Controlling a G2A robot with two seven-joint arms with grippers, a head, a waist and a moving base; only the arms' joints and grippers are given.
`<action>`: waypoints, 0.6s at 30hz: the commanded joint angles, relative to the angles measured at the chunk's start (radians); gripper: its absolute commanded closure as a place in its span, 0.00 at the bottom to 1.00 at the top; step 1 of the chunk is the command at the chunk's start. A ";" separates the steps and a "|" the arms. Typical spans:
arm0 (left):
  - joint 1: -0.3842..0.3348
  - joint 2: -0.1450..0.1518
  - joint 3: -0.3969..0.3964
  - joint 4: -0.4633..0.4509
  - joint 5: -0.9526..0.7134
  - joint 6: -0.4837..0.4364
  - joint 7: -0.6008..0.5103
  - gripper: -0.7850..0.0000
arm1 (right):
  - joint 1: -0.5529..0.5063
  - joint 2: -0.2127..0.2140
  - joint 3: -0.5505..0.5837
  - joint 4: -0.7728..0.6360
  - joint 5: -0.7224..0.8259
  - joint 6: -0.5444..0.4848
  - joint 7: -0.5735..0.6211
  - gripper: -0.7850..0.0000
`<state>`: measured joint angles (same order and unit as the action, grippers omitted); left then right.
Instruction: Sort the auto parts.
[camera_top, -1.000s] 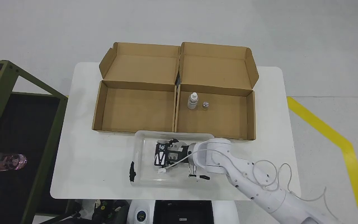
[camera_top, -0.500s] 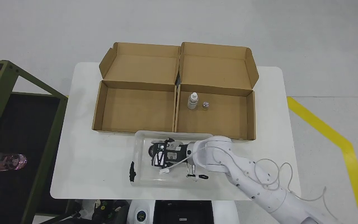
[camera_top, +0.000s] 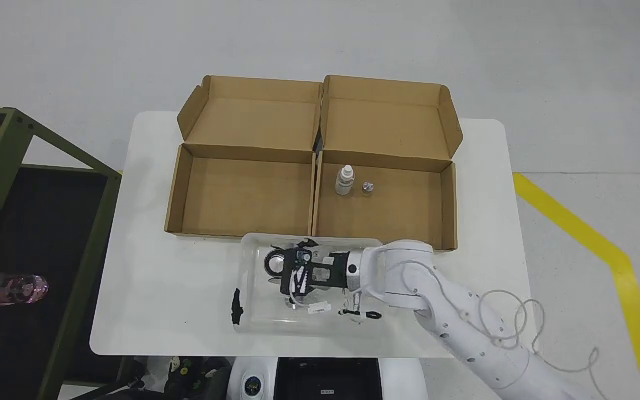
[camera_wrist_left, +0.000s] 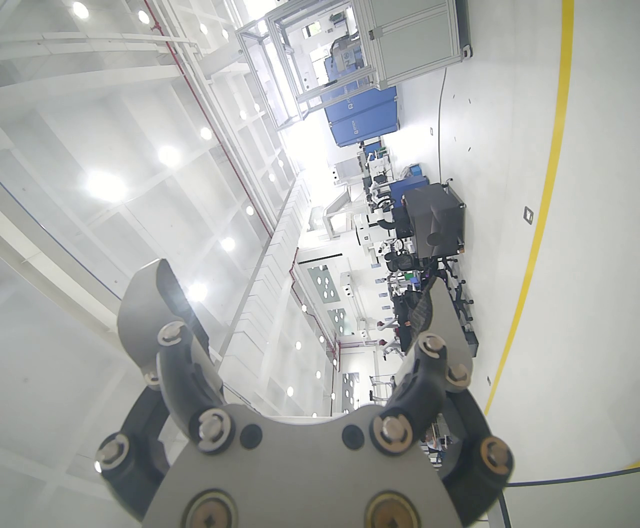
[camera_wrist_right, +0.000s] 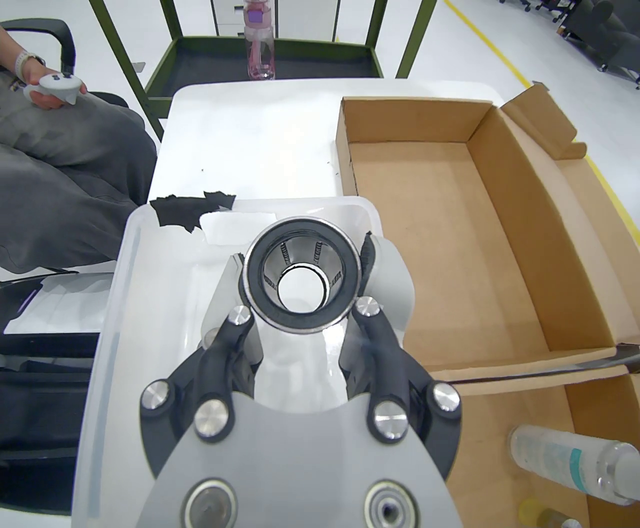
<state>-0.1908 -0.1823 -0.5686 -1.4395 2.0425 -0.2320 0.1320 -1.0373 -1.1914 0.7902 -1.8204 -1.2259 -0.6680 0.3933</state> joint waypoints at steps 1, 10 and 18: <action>0.000 0.000 0.000 0.000 0.000 0.000 0.000 0.00 | -0.006 0.003 0.018 -0.012 0.007 -0.003 -0.009 1.00; 0.000 0.000 0.000 0.000 0.000 0.000 0.000 0.00 | -0.010 0.016 0.113 -0.048 0.052 -0.010 -0.045 1.00; 0.000 0.000 0.000 0.000 0.000 0.000 0.000 0.00 | 0.027 0.015 0.162 -0.026 0.072 0.021 -0.060 1.00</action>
<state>-0.1908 -0.1823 -0.5686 -1.4395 2.0425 -0.2320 0.1320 -1.0182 -1.1754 0.9518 -1.8530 -1.1584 -0.6499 0.3340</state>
